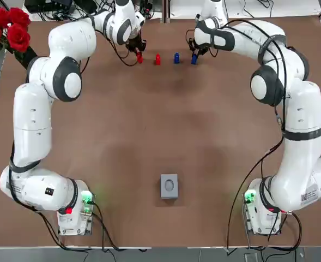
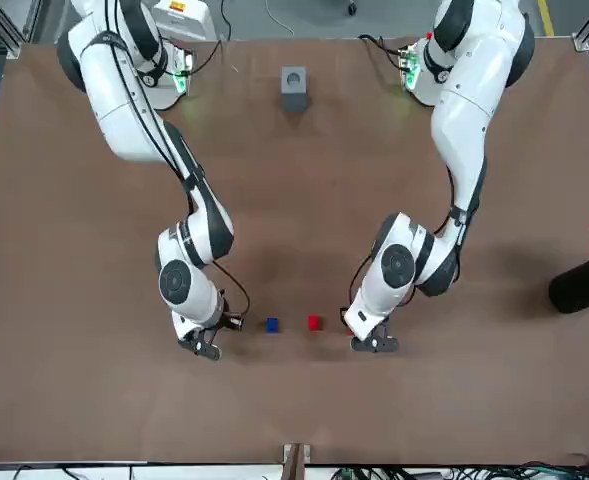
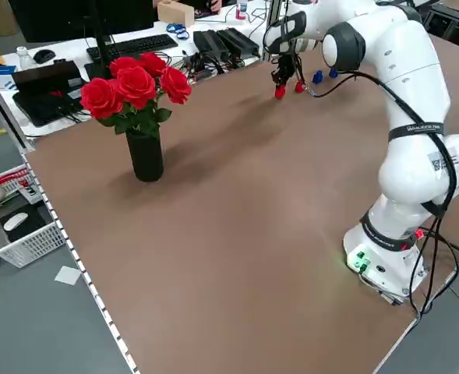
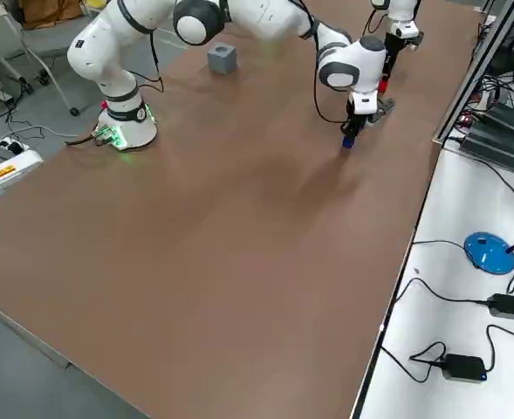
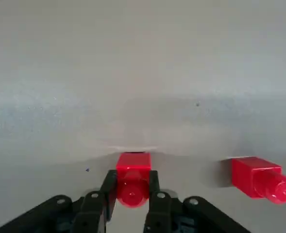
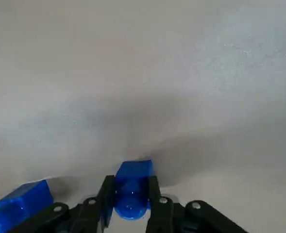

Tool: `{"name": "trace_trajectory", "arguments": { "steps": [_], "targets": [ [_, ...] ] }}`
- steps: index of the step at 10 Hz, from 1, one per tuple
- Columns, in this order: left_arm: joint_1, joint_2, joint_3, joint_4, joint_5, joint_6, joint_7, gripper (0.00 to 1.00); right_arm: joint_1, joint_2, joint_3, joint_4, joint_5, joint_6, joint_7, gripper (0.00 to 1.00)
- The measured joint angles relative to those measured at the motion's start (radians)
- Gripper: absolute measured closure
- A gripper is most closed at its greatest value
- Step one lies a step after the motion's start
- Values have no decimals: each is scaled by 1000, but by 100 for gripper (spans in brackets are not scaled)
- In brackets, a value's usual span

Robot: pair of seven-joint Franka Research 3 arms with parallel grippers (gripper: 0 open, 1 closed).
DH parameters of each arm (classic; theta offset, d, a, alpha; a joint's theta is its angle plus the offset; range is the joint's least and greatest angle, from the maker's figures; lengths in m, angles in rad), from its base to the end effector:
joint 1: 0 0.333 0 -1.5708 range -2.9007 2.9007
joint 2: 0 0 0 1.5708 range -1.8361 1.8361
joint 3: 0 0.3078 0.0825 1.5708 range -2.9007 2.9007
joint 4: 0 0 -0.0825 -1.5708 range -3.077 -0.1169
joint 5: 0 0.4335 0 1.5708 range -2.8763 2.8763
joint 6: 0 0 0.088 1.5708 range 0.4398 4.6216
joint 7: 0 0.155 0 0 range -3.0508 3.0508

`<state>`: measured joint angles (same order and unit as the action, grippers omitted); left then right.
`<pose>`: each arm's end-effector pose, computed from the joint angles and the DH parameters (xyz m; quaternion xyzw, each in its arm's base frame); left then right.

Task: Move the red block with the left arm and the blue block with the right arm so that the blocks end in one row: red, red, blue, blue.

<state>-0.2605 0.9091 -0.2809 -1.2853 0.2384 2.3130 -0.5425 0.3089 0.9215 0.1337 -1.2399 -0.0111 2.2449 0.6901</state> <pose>0.7168 -0.3655 0.1460 0.9969 -0.0131 0.0595 0.0505 0.7346 0.3237 0.1379 -0.9868 0.1482 -0.0127 0.0643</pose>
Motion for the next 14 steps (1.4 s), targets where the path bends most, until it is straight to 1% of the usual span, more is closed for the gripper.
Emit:
{"name": "trace_trajectory", "arguments": {
  "steps": [1,2,3,4,8,9,11,12,13,14],
  "targets": [
    [1,2,1,0,0,0,0,70,1,3,1,0,-1,1,1,59],
    [1,3,1,1,0,0,0,70,2,12,1,0,-4,3,1,55],
    [1,5,1,1,0,0,0,70,3,24,1,0,-5,10,2,48],
    [2,6,1,1,0,0,0,70,4,32,1,0,-6,15,3,43],
    [0,6,1,1,18,0,0,70,5,33,2,9,-10,8,4,38],
    [0,6,1,1,20,0,0,70,5,32,3,15,-12,7,7,32],
    [0,6,0,0,20,-1,0,70,6,21,8,26,-21,-3,19,7],
    [0,6,-1,0,20,-1,-1,70,6,6,15,28,-27,-25,26,0],
    [0,6,-1,0,20,-1,-8,69,7,-19,19,26,-30,-48,29,0],
    [1,6,-1,0,20,-1,-17,57,7,-55,19,14,-33,-67,29,0]
  ]
}}
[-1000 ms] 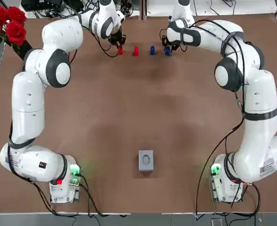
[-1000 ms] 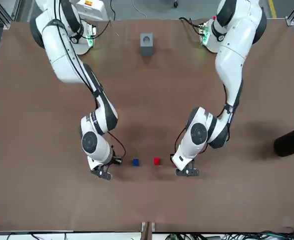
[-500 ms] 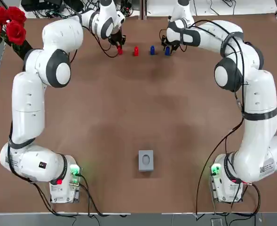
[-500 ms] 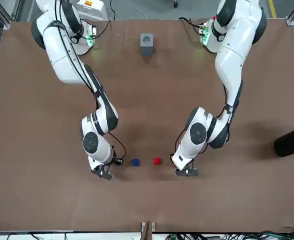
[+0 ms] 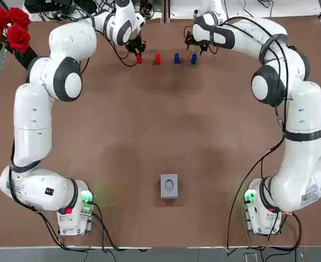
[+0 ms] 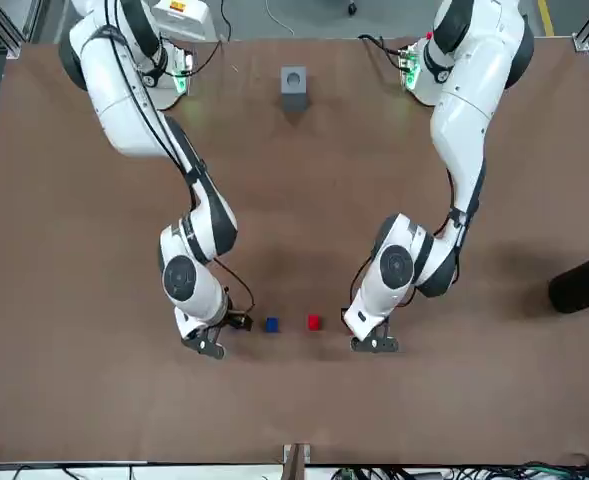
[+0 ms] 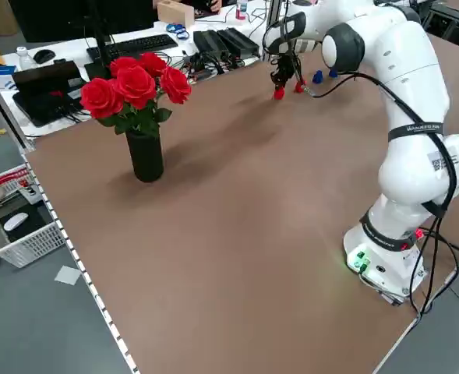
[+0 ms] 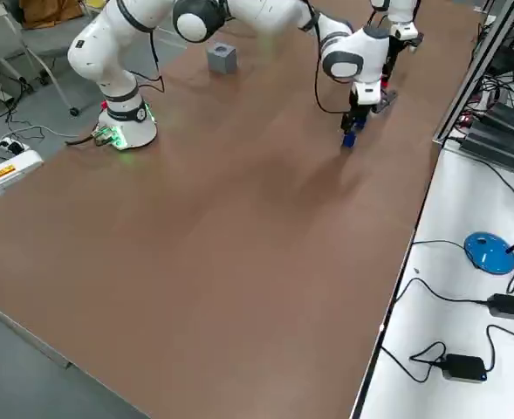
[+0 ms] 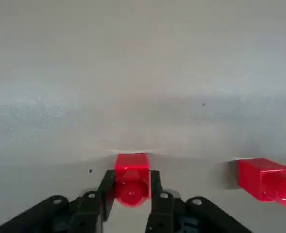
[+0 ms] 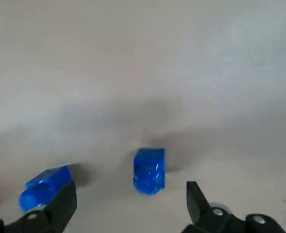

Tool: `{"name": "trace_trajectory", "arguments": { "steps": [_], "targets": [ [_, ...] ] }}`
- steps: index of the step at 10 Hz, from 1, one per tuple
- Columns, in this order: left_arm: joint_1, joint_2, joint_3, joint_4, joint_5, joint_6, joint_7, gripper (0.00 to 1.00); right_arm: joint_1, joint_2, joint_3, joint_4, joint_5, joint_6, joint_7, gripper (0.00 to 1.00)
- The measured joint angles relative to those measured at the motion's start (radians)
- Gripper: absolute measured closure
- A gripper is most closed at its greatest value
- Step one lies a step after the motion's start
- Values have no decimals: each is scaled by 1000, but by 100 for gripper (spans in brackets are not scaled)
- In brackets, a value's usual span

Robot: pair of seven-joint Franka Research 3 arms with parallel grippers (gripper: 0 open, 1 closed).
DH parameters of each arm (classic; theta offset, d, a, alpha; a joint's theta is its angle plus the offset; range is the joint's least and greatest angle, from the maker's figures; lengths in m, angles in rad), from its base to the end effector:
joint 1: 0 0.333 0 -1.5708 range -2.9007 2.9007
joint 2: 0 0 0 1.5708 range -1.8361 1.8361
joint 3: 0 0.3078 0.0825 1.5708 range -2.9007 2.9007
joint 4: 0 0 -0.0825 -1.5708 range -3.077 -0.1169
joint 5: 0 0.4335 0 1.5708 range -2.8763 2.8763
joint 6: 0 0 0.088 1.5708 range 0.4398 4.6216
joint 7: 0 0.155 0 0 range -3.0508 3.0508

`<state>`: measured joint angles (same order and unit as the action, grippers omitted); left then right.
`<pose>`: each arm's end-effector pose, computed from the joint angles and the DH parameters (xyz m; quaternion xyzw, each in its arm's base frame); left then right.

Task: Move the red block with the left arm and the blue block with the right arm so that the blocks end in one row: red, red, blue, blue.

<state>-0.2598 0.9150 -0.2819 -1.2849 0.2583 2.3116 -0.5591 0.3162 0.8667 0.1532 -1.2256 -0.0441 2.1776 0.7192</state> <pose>0.7162 -0.3643 0.1415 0.9972 -0.0108 0.0600 0.0437 0.7323 0.3388 0.1834 -0.9880 0.1419 -0.0176 0.0582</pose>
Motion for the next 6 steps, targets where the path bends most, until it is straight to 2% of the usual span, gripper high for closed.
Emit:
{"name": "trace_trajectory", "arguments": {
  "steps": [2,3,4,6],
  "targets": [
    [0,-1,-1,1,0,0,-10,30,-3,-112,-6,-79,-5,-26,-1,0],
    [0,-3,-3,4,0,0,-10,14,-11,-188,-11,-142,-7,-30,-2,0],
    [0,-13,-4,6,0,-13,-10,2,-21,-272,-24,-214,-10,-31,-11,0],
    [4,-74,-4,6,1,-105,-9,1,-38,-458,-82,-372,-9,-36,-77,0]
  ]
}}
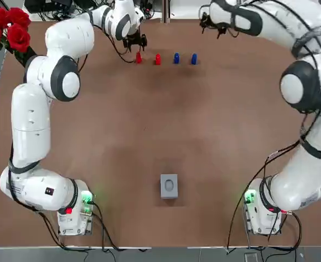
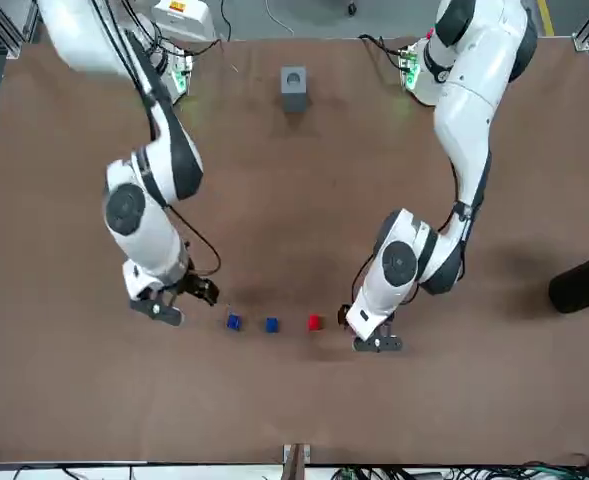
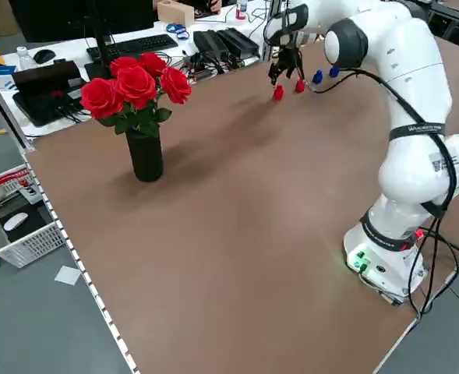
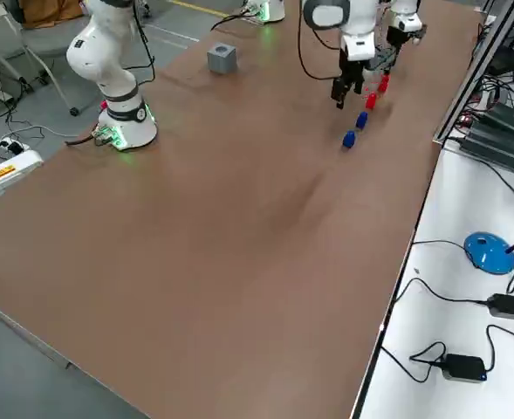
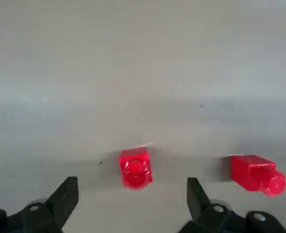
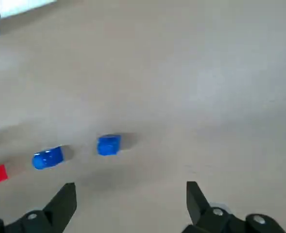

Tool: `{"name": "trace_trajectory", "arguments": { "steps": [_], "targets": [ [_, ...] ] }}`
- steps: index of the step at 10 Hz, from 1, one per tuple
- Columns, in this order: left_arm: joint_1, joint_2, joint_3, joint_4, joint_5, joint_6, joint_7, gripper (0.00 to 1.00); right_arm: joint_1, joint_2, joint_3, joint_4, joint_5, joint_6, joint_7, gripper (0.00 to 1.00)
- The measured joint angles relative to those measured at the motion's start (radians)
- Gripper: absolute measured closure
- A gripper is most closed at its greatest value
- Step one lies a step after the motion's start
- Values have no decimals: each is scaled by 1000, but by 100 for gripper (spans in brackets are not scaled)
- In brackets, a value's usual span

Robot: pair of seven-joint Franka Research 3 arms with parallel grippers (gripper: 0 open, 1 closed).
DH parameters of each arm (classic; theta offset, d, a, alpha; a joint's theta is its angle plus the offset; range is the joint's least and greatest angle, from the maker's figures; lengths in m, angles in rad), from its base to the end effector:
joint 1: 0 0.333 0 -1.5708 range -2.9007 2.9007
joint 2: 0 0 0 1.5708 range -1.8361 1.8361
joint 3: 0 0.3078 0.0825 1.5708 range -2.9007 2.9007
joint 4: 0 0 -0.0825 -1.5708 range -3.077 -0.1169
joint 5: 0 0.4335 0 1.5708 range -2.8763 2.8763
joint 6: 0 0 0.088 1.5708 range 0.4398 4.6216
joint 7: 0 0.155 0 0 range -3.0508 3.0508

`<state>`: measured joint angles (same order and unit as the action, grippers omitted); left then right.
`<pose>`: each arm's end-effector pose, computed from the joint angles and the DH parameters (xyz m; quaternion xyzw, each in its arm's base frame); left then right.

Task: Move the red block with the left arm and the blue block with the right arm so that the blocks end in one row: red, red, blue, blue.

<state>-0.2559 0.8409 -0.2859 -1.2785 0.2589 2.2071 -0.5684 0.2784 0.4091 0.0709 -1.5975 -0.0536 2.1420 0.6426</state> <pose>0.7182 -0.3590 0.1922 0.9981 -0.0056 0.0544 0.0274 0.6927 0.2430 0.3333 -0.9882 0.1368 -0.0646 0.0240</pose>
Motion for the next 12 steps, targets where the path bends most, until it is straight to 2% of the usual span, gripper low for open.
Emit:
{"name": "trace_trajectory", "arguments": {
  "steps": [2,3,5,6,8,10,12],
  "targets": [
    [25,-127,1,-34,5,-75,40,1,-7,-157,-47,-131,0,-7,-40,0],
    [58,-205,1,-79,5,-88,85,1,-8,-224,-77,-186,1,-9,-79,0],
    [128,-342,2,-172,-28,-92,158,1,-10,-339,-162,-250,33,-93,-222,0],
    [152,-398,13,-205,-89,-92,231,1,-12,-387,-217,-258,55,-153,-318,0],
    [161,-523,103,-283,-229,-93,383,1,-22,-472,-293,-259,71,-272,-444,0],
    [165,-671,185,-376,-286,-146,500,1,-45,-553,-309,-246,69,-386,-522,0],
    [166,-768,239,-413,-288,-274,542,1,-101,-588,-302,-205,68,-466,-629,0]
  ]
}}
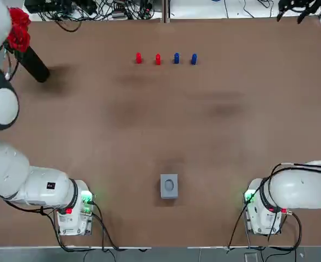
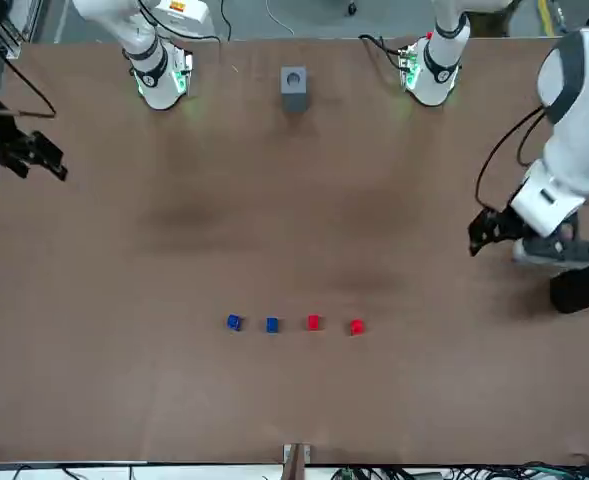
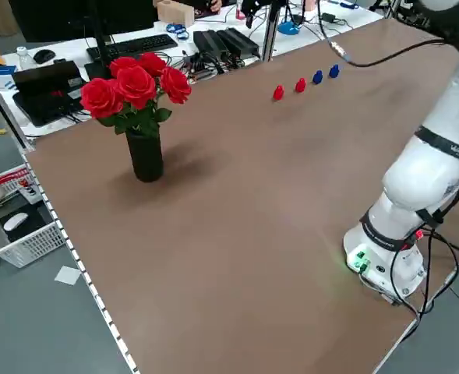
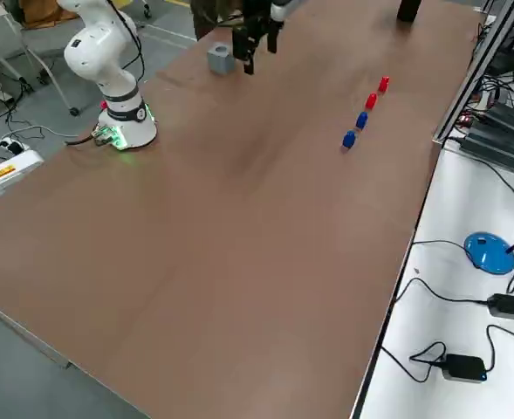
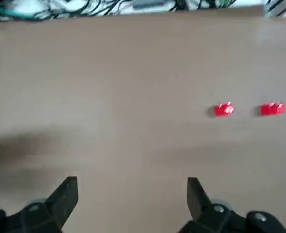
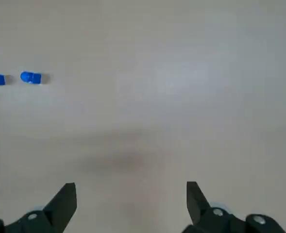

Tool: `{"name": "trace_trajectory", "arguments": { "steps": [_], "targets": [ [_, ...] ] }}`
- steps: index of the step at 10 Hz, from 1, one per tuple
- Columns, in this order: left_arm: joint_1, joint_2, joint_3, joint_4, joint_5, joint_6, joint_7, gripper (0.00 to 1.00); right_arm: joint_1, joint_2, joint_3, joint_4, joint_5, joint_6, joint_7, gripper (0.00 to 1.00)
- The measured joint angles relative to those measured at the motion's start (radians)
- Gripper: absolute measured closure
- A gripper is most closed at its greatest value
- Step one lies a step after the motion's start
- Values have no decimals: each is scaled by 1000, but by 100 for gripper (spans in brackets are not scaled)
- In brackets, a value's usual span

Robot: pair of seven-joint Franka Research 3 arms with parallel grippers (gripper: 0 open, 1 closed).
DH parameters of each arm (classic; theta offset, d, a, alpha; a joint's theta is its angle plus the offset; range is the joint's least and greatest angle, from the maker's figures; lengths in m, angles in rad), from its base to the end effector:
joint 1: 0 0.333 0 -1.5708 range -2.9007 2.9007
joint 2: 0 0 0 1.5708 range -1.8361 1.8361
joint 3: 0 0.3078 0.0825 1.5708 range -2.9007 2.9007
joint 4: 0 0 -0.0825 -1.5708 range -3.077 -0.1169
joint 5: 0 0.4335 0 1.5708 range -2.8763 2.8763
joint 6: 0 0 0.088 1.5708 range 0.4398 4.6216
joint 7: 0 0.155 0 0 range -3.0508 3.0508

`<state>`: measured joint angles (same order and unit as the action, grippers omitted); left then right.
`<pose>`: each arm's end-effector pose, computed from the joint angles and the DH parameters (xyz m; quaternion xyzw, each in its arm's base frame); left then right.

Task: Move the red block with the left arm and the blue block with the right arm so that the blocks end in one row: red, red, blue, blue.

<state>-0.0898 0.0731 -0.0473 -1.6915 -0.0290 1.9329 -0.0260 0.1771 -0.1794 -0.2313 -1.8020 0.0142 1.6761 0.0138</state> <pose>0.6522 -0.0927 0.4935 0.9950 -0.0511 0.0825 0.0225 0.5596 -0.0355 0.5577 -0.9988 0.0333 -0.0249 0.0271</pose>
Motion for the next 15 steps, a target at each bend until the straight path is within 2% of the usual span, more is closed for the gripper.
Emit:
{"name": "trace_trajectory", "arguments": {
  "steps": [2,4,6,10,13,15],
  "targets": [
    [2,-64,27,-3,0,-131,20,1,-72,0,33,39,0,-29,-71,0],
    [14,-106,30,-5,0,-188,21,1,-105,2,64,70,-1,-44,-88,0],
    [17,-108,30,14,0,-195,23,1,-118,4,84,84,-19,-58,-117,0],
    [22,-71,24,115,0,-271,16,3,-129,7,102,85,-22,-93,-128,0],
    [107,-71,-63,120,0,-301,-40,3,-129,7,102,86,-22,-98,-130,0],
    [109,-71,-68,120,0,-302,-49,3,-129,7,102,86,-22,-98,-130,0]
  ]
}}
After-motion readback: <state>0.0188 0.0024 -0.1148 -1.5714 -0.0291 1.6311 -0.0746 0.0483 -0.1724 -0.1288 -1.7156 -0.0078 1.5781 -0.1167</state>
